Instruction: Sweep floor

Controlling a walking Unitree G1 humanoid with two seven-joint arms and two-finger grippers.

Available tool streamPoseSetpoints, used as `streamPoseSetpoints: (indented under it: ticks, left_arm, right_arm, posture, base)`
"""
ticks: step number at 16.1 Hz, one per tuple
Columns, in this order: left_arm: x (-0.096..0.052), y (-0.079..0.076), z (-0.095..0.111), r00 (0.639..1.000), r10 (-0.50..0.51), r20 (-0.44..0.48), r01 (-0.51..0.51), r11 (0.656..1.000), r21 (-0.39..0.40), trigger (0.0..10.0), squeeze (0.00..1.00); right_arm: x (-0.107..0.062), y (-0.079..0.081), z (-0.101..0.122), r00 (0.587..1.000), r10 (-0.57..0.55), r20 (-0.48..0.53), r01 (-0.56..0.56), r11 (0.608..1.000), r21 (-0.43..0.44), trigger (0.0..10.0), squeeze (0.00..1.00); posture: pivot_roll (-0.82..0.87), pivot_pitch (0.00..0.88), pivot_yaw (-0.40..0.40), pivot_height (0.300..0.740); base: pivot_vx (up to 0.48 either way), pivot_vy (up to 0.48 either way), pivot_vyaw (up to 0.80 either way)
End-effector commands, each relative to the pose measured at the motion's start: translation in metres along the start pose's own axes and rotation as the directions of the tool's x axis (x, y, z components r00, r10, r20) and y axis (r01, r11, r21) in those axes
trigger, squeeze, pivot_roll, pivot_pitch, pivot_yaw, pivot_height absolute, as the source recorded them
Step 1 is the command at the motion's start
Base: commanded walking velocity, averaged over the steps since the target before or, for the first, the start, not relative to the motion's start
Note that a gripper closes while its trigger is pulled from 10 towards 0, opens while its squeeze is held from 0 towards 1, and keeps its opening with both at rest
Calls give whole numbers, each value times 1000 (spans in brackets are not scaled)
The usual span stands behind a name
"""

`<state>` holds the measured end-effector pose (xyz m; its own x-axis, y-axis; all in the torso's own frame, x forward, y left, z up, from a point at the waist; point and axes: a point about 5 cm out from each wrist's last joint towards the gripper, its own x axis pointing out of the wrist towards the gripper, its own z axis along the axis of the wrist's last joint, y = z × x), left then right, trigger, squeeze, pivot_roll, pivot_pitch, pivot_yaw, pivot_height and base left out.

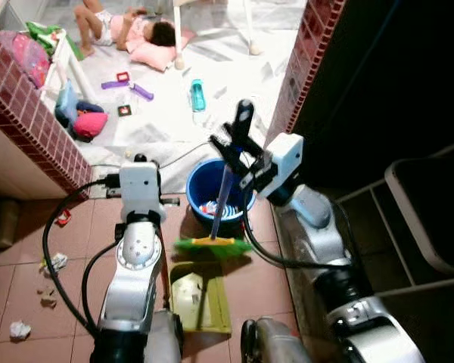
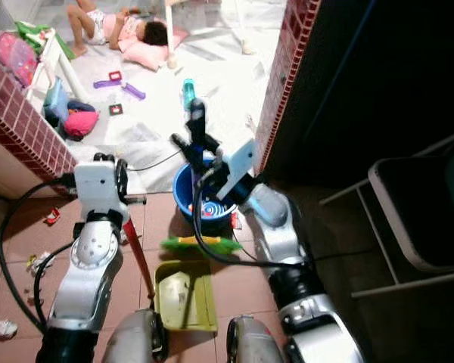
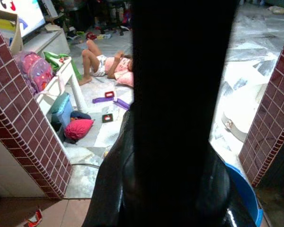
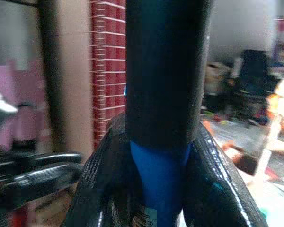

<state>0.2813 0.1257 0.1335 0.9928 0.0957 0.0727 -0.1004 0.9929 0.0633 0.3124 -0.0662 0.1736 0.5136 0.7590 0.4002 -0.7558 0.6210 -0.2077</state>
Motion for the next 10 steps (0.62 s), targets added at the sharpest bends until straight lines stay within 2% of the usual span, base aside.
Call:
streamPoseSetpoints:
  ticks: [1, 3, 5, 6, 7, 10]
  left_arm:
    - [0, -2, -3, 1000, -1, -16, 1, 1000, -6, 10000, 0]
    - [3, -2, -3, 1000, 3, -7, -3, 1000, -8, 10000, 0]
    - [4, -1, -3, 1000, 6, -4, -6, 1000, -9, 10000, 0]
    - [4, -1, -4, 1000, 6, -4, -6, 1000, -9, 10000, 0]
    - [5, -1, -4, 1000, 6, -2, -6, 1000, -11, 10000, 0]
    - [6, -3, -3, 1000, 2, 4, -2, 1000, -15, 10000, 0]
  right_arm:
    - [-1, -9, 10, 1000, 20, 20, -18, 995, -96, 10000, 0]
    - [-10, -38, 25, 998, -59, 14, 60, 979, -194, 10000, 0]
    - [-15, -58, 35, 991, -131, 24, 133, 954, -268, 10000, 0]
    - [-19, -71, 41, 983, -182, 28, 181, 925, -334, 10000, 0]
    - [-22, -77, 45, 980, -199, 33, 197, 909, -367, 10000, 0]
    - [-25, -78, 44, 980, -200, 23, 193, 903, -385, 10000, 0]
  posture:
    - [-26, 157, -25, 740]
    - [-27, 150, -29, 740]
    - [-30, 145, -32, 740]
    - [-34, 142, -32, 740]
    - [-34, 142, -32, 740]
    - [-36, 141, -30, 740]
  base:
    - [0, 0, 0]
    - [0, 0, 0]
    - [0, 0, 0]
    - [0, 0, 0]
    - [0, 0, 0]
    - [0, 0, 0]
